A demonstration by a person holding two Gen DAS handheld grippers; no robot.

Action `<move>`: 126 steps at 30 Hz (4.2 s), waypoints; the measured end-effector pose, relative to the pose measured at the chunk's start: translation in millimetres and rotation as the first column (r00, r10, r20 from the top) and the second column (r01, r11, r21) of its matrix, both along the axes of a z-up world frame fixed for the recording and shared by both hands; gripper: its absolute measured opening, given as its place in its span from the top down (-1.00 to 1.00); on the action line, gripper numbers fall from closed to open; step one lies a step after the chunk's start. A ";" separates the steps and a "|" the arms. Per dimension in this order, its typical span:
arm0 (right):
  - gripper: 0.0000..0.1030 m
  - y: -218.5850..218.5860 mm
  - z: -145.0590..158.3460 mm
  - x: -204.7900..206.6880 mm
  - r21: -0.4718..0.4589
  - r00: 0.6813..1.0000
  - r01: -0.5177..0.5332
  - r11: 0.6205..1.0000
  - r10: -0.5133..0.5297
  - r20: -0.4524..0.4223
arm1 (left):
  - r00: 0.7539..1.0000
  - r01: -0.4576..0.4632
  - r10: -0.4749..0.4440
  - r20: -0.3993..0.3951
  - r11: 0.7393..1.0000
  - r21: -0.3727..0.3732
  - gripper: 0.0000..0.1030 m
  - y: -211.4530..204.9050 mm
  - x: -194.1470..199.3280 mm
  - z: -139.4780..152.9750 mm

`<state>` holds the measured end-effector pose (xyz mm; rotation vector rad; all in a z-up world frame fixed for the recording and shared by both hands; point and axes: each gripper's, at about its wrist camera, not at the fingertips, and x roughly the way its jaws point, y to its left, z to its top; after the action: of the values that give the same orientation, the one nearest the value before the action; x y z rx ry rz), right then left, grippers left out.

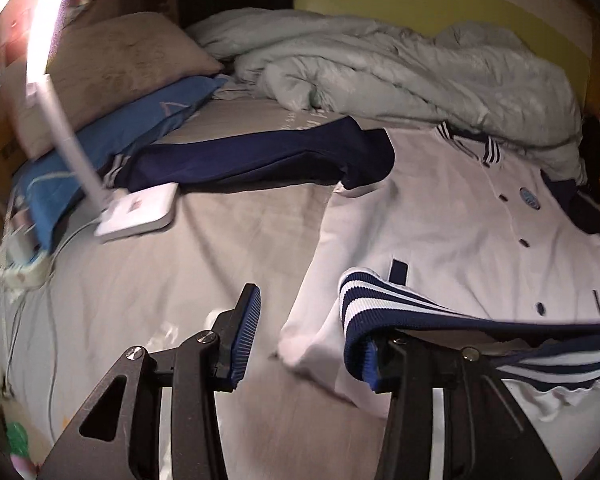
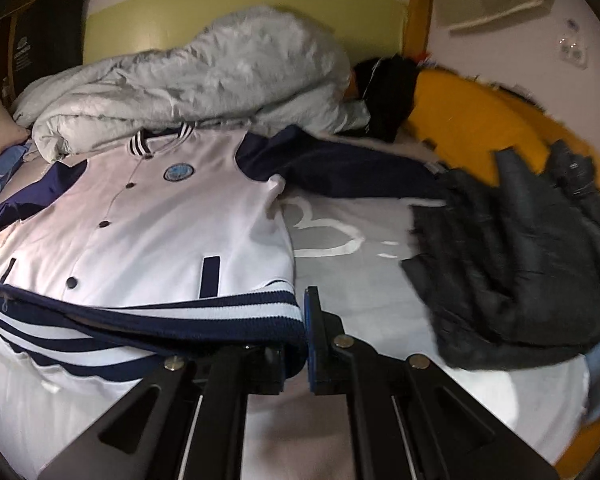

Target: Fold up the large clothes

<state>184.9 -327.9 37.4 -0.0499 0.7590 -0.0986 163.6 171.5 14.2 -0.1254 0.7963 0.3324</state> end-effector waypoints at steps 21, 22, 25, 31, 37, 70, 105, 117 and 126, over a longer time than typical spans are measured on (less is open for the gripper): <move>-0.87 -21.9 -1.9 5.7 0.311 0.985 -0.157 0.937 0.126 0.117 | 0.951 0.274 -0.234 0.201 0.941 -0.199 -1.00 0.1 2.8 -3.3; -0.90 -17.7 -3.5 4.2 0.266 0.985 -0.162 0.950 0.140 0.101 | 0.953 0.275 -0.243 0.182 0.944 -0.181 -1.00 -3.9 3.0 -5.0; -0.97 -6.0 -21.9 11.2 0.141 0.981 -0.192 0.971 0.195 -0.011 | 0.968 0.243 -0.234 0.086 0.964 -0.110 -1.00 -14.0 11.3 -20.4; -0.90 -7.9 -66.6 33.7 0.136 0.967 -0.180 0.974 0.201 -0.156 | 0.977 0.189 -0.194 -0.089 0.980 -0.065 -0.97 -12.7 41.7 -72.0; 0.83 -1.6 -44.4 21.8 0.114 0.987 -0.162 0.980 0.159 0.038 | 0.966 0.257 -0.258 -0.026 0.966 -0.040 0.78 -32.4 36.3 -65.6; 0.60 -49.5 -68.3 20.7 0.387 0.989 0.051 0.921 0.007 -0.145 | 0.983 0.144 -0.173 -0.063 0.938 -0.316 0.77 -9.2 6.0 -72.7; -1.00 39.1 7.9 -59.7 -0.022 0.959 -0.164 0.986 0.165 0.231 | 0.918 0.324 -0.352 0.181 0.931 0.168 -0.88 -87.9 -54.6 8.2; -1.00 54.3 -16.7 -81.2 0.035 0.972 -0.187 0.982 0.180 0.152 | 0.908 0.380 -0.399 0.130 0.913 0.150 -1.00 -129.2 -81.3 -9.8; -1.00 76.7 -50.9 -77.4 0.000 0.956 -0.292 0.956 0.292 0.002 | 0.888 0.444 -0.458 0.050 0.880 0.171 -1.00 -148.9 -75.4 -32.1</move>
<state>107.5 -251.2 -13.5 -0.1611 0.7418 0.1832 88.2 22.6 -17.9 0.1920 0.6842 -0.0568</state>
